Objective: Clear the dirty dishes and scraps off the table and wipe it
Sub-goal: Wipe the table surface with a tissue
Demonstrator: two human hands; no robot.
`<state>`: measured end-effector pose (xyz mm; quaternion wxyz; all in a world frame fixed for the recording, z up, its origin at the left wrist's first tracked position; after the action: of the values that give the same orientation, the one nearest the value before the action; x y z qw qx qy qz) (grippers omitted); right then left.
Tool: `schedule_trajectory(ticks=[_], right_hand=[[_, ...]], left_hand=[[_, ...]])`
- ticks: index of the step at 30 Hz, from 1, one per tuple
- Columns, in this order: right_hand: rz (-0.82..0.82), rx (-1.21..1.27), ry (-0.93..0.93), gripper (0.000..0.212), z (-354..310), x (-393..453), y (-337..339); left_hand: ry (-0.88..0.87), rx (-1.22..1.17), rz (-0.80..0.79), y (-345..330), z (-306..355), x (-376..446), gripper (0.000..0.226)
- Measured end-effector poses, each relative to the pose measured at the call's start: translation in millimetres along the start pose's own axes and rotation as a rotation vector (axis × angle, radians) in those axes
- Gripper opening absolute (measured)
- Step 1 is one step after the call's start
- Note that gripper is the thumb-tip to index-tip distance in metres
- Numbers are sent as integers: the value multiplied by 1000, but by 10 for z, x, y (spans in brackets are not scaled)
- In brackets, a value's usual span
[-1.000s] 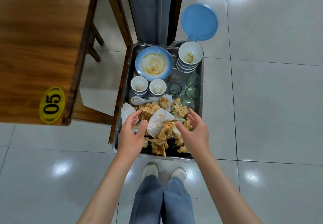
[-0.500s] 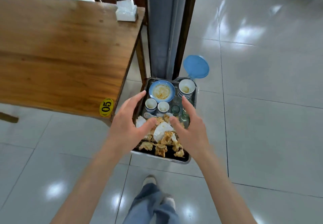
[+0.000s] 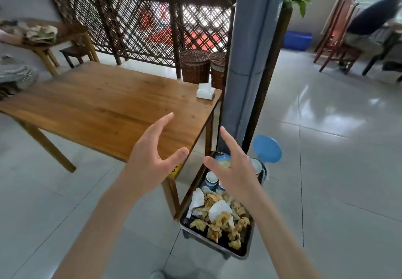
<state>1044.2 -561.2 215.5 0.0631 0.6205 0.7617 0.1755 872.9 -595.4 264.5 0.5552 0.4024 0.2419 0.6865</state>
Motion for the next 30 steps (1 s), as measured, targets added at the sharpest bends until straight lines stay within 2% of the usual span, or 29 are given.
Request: schedule_trajectory(ticks=[5,12,17,22,30], right_hand=[[-102,-30,93,82,-404,331,-329],[-153,-43,140,83,-725,969,-1107],[-114,-13,140,81,-882,1564,-1731],[-15,11,116,81,-938,2153,-2175],[94,-88,50,82,-623,2882,-2425]], left_hand=[[59,33,106,540,-337,121,75],[126,61,138,1047,-1078,476,79],[112,86,128,1423,-1788,1012,84],[20,103,62,1612,-2342,1608,85],[-53,7,-93,1202,-2957,2492,78]])
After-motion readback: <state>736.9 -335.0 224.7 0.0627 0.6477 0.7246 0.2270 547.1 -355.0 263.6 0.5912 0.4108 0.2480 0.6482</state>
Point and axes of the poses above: each hand's wrist, its own x-axis towards the middle knuckle, its own y-axis out of the back of the hand, z = x × y, the point moved 7 cm from there along x, towards the middle knuckle, and after that the axes turned 10 degrees about x, right-handed, at the moved point
